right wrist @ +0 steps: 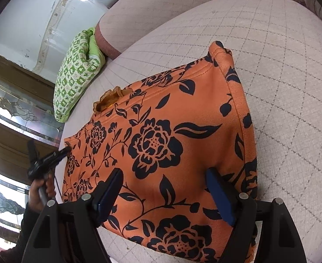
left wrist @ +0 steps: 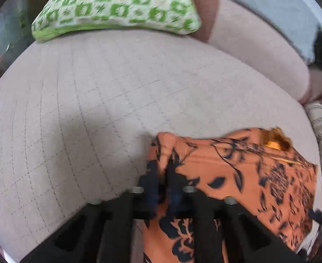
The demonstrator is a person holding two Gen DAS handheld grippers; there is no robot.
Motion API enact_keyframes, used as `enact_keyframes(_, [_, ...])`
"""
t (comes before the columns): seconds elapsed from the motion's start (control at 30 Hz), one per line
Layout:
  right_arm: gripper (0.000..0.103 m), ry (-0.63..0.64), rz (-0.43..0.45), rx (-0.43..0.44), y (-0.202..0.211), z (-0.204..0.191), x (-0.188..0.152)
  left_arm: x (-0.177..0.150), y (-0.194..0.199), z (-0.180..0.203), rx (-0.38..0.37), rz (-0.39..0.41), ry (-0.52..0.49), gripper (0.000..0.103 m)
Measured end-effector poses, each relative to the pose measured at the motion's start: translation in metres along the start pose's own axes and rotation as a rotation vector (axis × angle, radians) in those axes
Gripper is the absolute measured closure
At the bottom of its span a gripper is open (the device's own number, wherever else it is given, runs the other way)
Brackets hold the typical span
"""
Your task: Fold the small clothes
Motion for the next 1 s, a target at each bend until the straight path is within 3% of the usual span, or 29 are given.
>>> enact_keyframes(0.03, [0.022,0.002,-0.003,0.0,0.0,0.0,0.0,0.001,-0.015,-0.01,0.004,-0.034,0.059,0.096])
enact_keyframes(0.1, [0.022,0.008,-0.009,-0.007,-0.001,-0.001,0.0,0.003,-0.018,-0.012,-0.026,-0.02,0.092,0.096])
enact_keyframes(0.23, [0.022,0.02,-0.026,-0.025,0.001,-0.004,0.001,0.0,0.002,0.0,0.001,0.028,0.012,0.093])
enact_keyframes(0.3, [0.022,0.005,-0.01,-0.022,0.009,-0.008,0.007,-0.007,0.024,0.007,-0.007,0.076,-0.036,0.078])
enact_keyframes(0.33, [0.022,0.006,0.023,-0.01,0.017,-0.012,0.013,-0.013,0.039,0.012,-0.005,0.115,-0.068,0.063])
enact_keyframes(0.37, [0.022,0.01,0.043,-0.009,0.022,-0.013,0.018,-0.019,0.05,0.016,-0.009,0.143,-0.085,0.056])
enact_keyframes(0.47, [0.022,-0.001,0.072,0.011,0.026,-0.013,0.043,-0.052,0.071,0.031,-0.046,0.166,-0.17,0.054])
enact_keyframes(0.57, [0.022,-0.055,0.077,0.096,0.008,-0.002,0.076,-0.087,0.065,0.036,-0.055,0.113,-0.207,0.055])
enact_keyframes(0.67, [0.022,-0.163,0.068,0.049,-0.028,0.045,0.098,-0.114,0.035,0.035,-0.016,0.053,-0.222,0.054])
enact_keyframes(0.73, [0.022,-0.329,0.148,0.176,-0.032,0.069,0.105,-0.118,0.034,0.039,0.013,0.107,-0.268,0.053])
enact_keyframes(0.8, [0.022,-0.396,0.192,0.213,-0.018,0.068,0.104,-0.116,0.042,0.042,0.008,0.104,-0.26,0.053])
enact_keyframes(0.9, [0.022,-0.289,0.197,0.172,0.008,0.042,0.09,-0.112,0.055,0.044,0.002,0.121,-0.259,0.053])
enact_keyframes(1.0, [0.022,-0.252,0.178,0.156,0.032,0.02,0.048,-0.12,0.073,0.046,-0.023,0.145,-0.247,0.049])
Point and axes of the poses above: each gripper's, at about its wrist camera, not at the fingertips, and y roughly against the way its jaws point, z to its right, x to its top, the point moved 6 cm from there along -y, roughly the way its jaws point, and after that the axes turned 8 degrees about y, right-handed, at the moved point
